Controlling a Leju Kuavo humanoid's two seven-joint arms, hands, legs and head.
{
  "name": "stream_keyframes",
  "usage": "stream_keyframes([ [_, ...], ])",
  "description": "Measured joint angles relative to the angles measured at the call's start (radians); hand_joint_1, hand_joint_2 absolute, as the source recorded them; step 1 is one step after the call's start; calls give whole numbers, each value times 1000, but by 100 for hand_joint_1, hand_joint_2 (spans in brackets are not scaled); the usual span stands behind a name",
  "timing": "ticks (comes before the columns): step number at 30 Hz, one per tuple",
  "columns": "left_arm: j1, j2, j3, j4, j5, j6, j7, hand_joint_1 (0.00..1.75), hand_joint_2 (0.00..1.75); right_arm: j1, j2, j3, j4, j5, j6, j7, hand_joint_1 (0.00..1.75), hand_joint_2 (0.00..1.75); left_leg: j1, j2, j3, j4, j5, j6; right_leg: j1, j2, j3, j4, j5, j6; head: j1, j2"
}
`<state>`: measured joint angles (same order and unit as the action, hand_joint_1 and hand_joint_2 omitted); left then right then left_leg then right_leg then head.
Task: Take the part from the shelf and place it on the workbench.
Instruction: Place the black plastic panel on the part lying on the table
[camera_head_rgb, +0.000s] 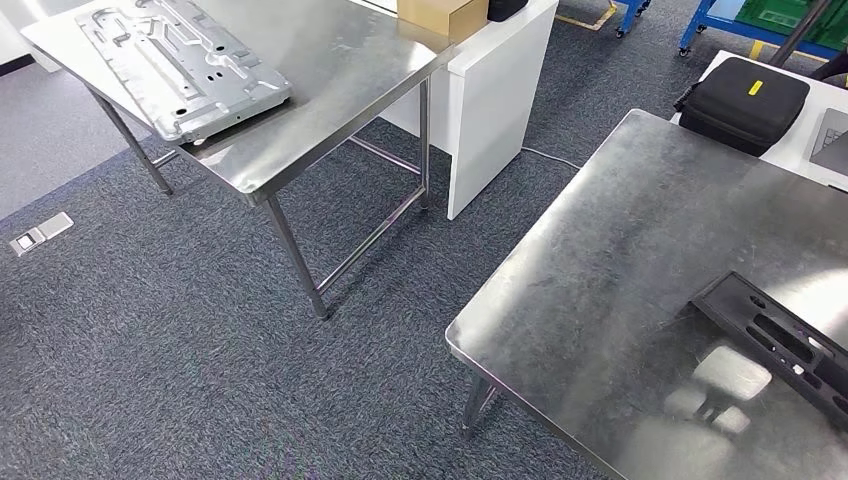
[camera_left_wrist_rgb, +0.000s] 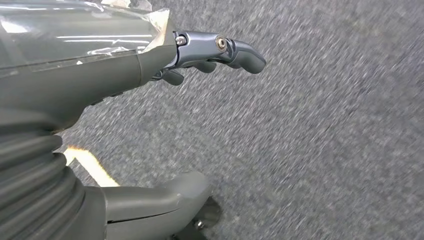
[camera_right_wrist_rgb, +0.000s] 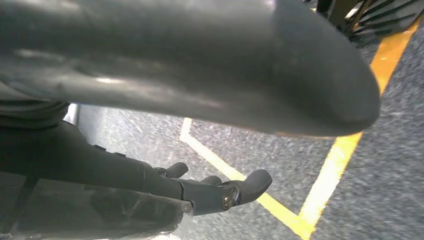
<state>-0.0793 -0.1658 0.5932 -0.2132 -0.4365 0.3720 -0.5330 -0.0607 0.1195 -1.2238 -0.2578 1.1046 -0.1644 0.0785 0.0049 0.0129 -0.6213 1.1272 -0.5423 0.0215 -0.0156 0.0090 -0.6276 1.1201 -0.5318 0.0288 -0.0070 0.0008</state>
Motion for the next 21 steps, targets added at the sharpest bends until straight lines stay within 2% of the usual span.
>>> stream_keyframes([
  [2, 2, 3, 0, 1, -4, -17, 13, 0, 0, 0, 0, 5, 5, 2, 0, -14, 0, 0, 0, 0, 0, 0, 0, 0, 0, 0, 0, 0, 0, 0, 0, 0],
  [21, 11, 39, -1, 2, -38, -78, 79, 0, 0, -1, 7, 21, 34, 8, -28, 3, 0, 0, 0, 0, 0, 0, 0, 0, 0, 0, 0, 0, 0, 0, 0, 0],
])
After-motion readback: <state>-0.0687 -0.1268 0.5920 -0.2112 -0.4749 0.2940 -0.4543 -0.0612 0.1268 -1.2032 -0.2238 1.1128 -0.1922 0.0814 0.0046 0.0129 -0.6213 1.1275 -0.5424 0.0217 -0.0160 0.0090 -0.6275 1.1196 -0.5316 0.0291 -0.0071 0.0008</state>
